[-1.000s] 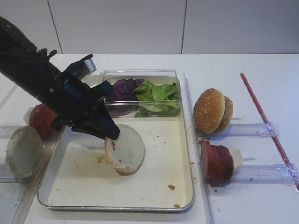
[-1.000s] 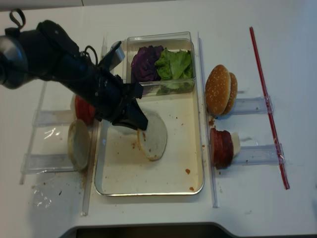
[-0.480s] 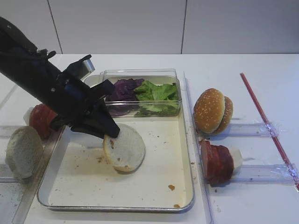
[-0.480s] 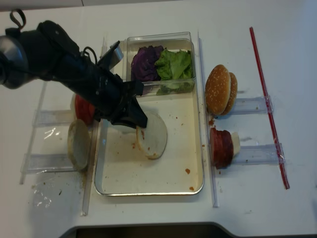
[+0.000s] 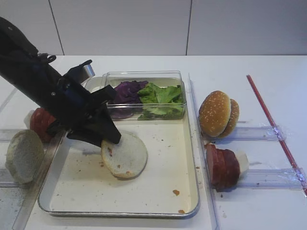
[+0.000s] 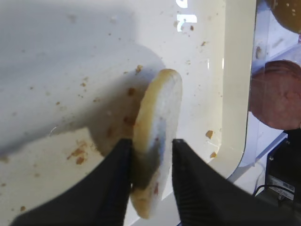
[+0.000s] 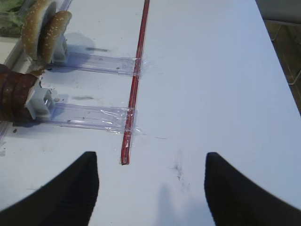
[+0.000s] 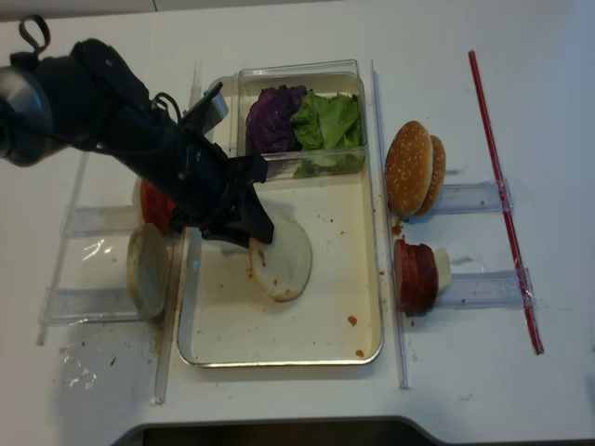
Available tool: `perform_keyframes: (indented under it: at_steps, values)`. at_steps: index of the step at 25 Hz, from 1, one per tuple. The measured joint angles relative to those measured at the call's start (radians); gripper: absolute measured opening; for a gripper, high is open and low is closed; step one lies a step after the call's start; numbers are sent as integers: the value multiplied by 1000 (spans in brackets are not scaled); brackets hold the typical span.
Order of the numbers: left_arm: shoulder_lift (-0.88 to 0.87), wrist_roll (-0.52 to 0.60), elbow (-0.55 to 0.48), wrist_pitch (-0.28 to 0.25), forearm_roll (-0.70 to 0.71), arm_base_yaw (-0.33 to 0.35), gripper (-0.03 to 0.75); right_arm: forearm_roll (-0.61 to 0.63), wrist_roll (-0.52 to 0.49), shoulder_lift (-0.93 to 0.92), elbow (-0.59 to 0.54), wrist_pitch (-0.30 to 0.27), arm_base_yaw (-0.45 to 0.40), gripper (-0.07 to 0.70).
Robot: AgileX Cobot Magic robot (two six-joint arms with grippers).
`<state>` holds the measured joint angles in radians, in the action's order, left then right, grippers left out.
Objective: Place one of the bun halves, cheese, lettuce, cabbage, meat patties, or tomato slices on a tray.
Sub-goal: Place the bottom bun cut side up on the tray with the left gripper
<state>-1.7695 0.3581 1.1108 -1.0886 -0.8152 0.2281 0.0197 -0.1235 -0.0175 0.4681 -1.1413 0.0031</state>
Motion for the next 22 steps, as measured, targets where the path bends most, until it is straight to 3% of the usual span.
perform_keyframes:
  at_steps: [6, 14, 22]
  values:
    - [0, -4, 0, 0, 4, 0, 307, 0, 0, 0, 0, 0, 0, 506]
    - [0, -54, 5, -2, 51, 0, 332, 0, 0, 0, 0, 0, 0, 506]
    - [0, -113, 66, -52, 88, 0, 337, 0, 0, 0, 0, 0, 0, 506]
